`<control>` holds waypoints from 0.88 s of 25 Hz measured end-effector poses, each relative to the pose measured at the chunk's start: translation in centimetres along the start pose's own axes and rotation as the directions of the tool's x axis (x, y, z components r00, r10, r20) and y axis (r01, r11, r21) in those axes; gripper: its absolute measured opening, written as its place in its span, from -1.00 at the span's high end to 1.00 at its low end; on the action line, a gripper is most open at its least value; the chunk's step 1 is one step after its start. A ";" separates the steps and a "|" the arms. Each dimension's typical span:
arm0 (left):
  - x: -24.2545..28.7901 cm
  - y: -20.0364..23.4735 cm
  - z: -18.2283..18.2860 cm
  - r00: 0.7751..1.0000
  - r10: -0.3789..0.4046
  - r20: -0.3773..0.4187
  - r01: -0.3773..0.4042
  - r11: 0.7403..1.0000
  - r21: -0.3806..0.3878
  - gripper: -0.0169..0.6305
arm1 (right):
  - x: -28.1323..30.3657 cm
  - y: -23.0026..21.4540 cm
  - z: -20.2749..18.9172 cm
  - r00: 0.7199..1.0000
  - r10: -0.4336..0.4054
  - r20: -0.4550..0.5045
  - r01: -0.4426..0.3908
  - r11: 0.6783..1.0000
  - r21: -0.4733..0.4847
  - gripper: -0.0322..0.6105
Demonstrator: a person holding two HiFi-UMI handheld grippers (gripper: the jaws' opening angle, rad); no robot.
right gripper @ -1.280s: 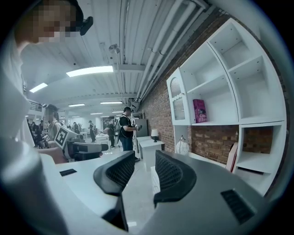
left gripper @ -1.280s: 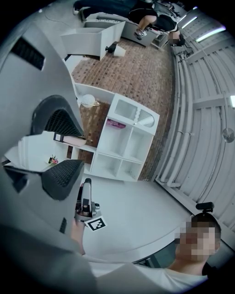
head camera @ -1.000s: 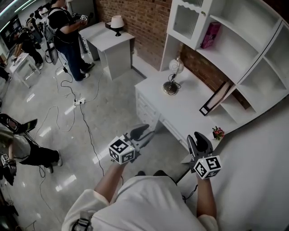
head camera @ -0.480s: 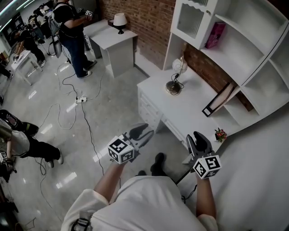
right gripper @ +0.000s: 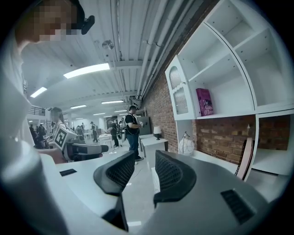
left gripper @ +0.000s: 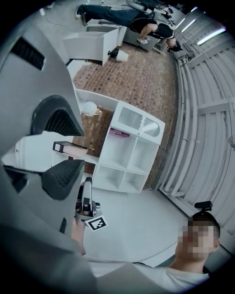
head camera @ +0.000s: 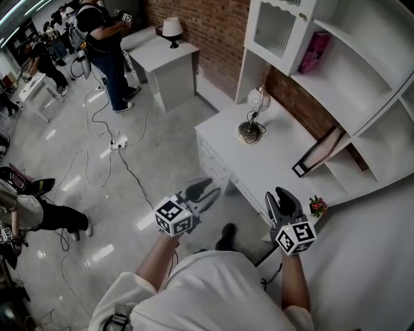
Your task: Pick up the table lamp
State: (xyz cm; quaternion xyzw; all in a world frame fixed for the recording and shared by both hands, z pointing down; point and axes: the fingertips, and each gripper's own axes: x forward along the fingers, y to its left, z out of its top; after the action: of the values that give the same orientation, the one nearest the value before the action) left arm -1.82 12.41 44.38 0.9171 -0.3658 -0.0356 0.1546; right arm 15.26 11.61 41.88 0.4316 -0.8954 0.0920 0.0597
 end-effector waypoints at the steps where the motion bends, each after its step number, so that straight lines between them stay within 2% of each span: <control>1: 0.9 0.5 0.0 1.000 0.005 -0.003 -0.005 1.000 -0.003 0.39 | 0.6 -0.8 0.0 1.000 0.006 -0.002 -0.006 1.000 0.001 0.42; 6: 5.4 2.4 -0.1 1.000 0.023 -0.012 -0.023 1.000 -0.017 0.40 | 3.5 -5.2 0.3 1.000 0.029 -0.011 -0.028 0.999 0.016 0.42; 14: 11.2 5.1 1.1 0.997 0.077 -0.011 -0.077 0.997 0.001 0.40 | 7.4 -11.4 0.7 0.997 0.080 -0.011 -0.080 0.996 0.037 0.42; 22: 14.7 6.9 1.5 0.993 0.118 0.014 -0.117 0.993 -0.010 0.40 | 10.6 -15.1 0.8 0.990 0.143 -0.019 -0.142 0.989 0.038 0.42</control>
State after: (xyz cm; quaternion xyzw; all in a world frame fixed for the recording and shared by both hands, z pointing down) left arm 4.10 -2.75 45.80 0.8929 -0.4201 -0.0348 0.1580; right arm 20.51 -5.80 44.81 0.3663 -0.9215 0.1170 0.0548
